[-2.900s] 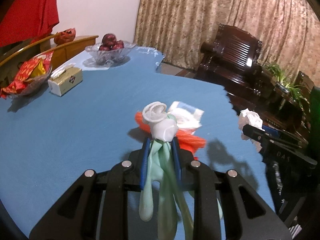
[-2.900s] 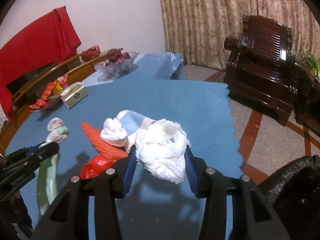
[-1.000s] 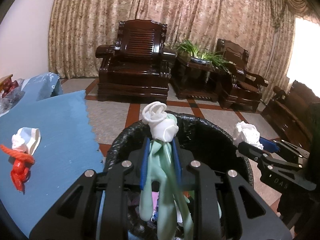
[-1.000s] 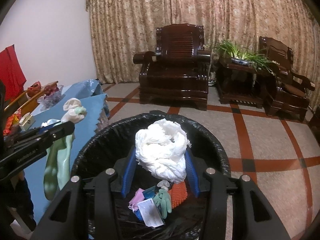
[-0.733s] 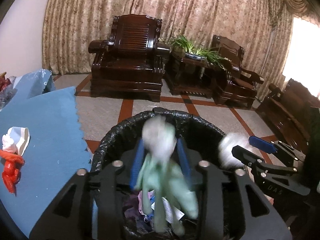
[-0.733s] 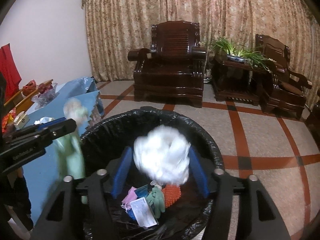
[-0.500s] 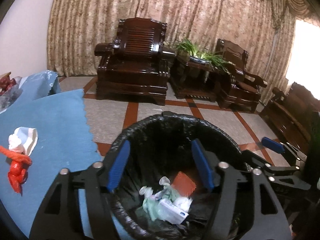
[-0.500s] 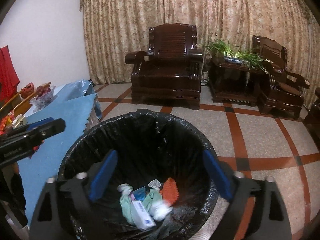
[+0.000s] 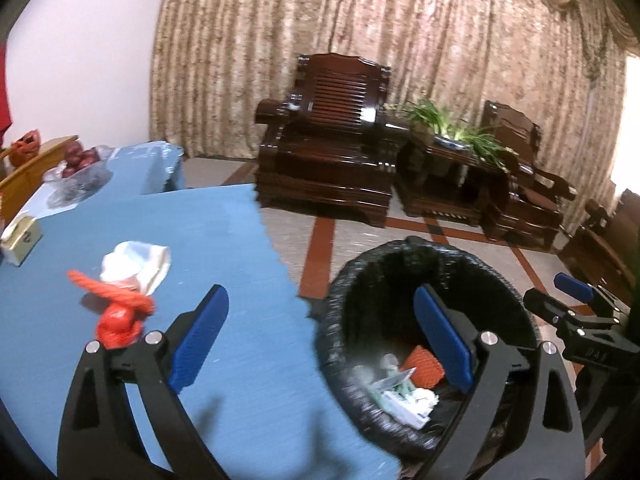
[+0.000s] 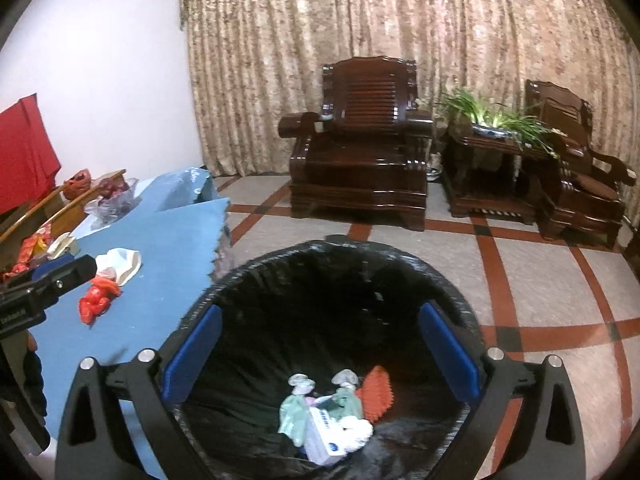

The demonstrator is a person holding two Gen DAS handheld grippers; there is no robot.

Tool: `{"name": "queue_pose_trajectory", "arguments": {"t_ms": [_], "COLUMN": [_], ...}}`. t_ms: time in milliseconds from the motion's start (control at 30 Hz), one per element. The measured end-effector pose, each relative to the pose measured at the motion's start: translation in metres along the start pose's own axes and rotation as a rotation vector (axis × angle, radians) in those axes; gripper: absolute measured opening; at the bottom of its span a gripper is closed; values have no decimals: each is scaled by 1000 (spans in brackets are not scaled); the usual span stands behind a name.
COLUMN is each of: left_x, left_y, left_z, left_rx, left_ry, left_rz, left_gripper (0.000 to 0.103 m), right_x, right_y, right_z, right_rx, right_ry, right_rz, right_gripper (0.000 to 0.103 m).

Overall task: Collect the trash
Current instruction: 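Grasp the red plastic bag with the left gripper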

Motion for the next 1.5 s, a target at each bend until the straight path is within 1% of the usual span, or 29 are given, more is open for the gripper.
{"name": "queue_pose_trajectory", "arguments": {"t_ms": [167, 400, 567, 800, 933, 1133, 1300, 1433, 1500], "left_x": [-37, -100, -142, -188, -207, -230, -241, -243, -243], "left_y": [1, 2, 7, 14, 20, 34, 41, 47, 51], "left_z": [-19, -44, -53, -59, -53, -35, -18, 1, 10], "left_rx": [8, 26, 20, 0, -19, -63, -88, -116, -131], "left_ry": [-66, -187, -262, -336, -367, -387, -388, -380, -373], "left_rz": [-15, -58, -86, -103, -107, -115, -124, -118, -119], "left_gripper": [91, 91, 91, 91, 91, 91, 91, 91, 88], "right_x": [-37, -85, -123, -168, -194, -220, -234, -240, -242], "right_y": [-2, 0, -3, -1, 7, 17, 21, 21, 21], "right_z": [8, 20, 33, 55, 70, 95, 116, 136, 144], "right_rx": [-1, -8, -3, -23, -42, -73, -91, -107, -113], "right_ry": [-62, -140, -197, -268, -304, -337, -346, -344, -343], "right_rz": [-32, -74, -102, -120, -137, -152, -159, -153, -152], "right_gripper": [97, 97, 97, 97, 97, 97, 96, 96, 96]}}
Point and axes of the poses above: each gripper's, at about its wrist camera, not at the fingertips, and z roughly the way its jaws point, x to its right, y to its underside, the point moved 6 cm from there along z, roughly the way its jaws point, and after that the axes turned 10 degrees about x, right-handed, at the moved point
